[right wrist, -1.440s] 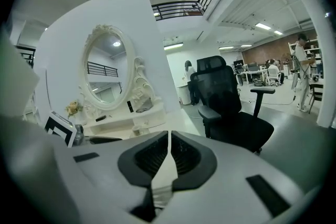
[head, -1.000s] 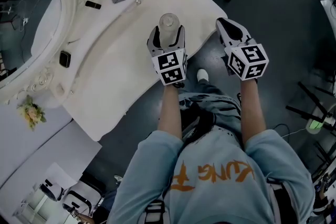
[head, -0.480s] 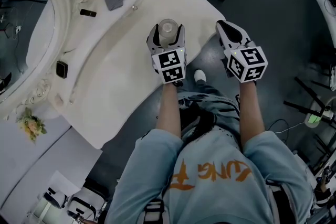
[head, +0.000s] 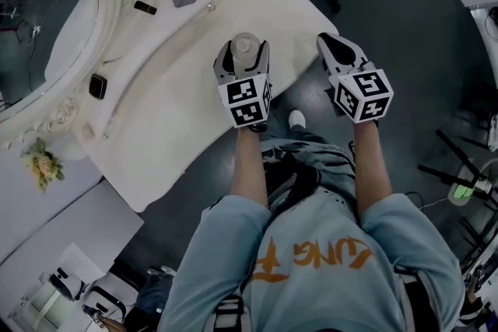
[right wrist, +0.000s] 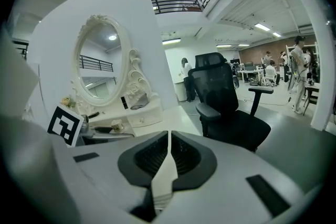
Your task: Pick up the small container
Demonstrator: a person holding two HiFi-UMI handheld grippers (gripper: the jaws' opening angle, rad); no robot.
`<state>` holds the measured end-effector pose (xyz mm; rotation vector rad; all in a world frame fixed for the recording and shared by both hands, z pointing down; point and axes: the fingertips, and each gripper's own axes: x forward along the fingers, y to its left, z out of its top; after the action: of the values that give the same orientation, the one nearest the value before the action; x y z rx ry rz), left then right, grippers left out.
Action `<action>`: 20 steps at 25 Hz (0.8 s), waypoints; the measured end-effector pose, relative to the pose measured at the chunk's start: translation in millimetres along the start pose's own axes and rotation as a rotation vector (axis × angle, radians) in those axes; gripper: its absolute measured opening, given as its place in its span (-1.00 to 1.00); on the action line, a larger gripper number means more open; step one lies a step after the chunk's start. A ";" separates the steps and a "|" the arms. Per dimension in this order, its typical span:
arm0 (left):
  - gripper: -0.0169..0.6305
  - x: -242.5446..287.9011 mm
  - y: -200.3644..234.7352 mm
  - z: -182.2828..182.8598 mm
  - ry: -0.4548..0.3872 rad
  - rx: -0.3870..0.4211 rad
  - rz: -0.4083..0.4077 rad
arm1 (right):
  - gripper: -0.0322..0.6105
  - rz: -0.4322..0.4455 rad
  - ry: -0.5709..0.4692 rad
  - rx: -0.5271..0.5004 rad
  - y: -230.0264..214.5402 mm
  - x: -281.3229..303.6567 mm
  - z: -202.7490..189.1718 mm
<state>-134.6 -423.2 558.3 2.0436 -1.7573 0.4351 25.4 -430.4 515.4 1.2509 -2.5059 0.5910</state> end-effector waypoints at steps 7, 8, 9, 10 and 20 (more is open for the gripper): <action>0.08 -51.3 19.1 21.6 -0.093 -0.049 0.090 | -0.79 0.099 -0.019 -0.057 35.4 -5.5 11.5; 0.09 -60.3 23.6 24.4 -0.107 -0.055 0.107 | -0.79 0.115 -0.025 -0.064 42.2 -5.7 13.9; 0.09 -69.7 28.4 27.4 -0.122 -0.060 0.124 | -0.79 0.130 -0.034 -0.070 49.3 -6.0 16.7; 0.09 -79.4 33.4 30.6 -0.139 -0.064 0.143 | -0.79 0.145 -0.044 -0.072 56.3 -6.2 20.1; 0.09 -171.4 73.8 64.3 -0.310 -0.085 0.324 | -0.79 0.231 -0.173 -0.176 119.5 -9.1 61.9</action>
<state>-236.3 -316.8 426.7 1.8481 -2.2637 0.1341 -69.6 -388.7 429.3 0.9959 -2.7992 0.3134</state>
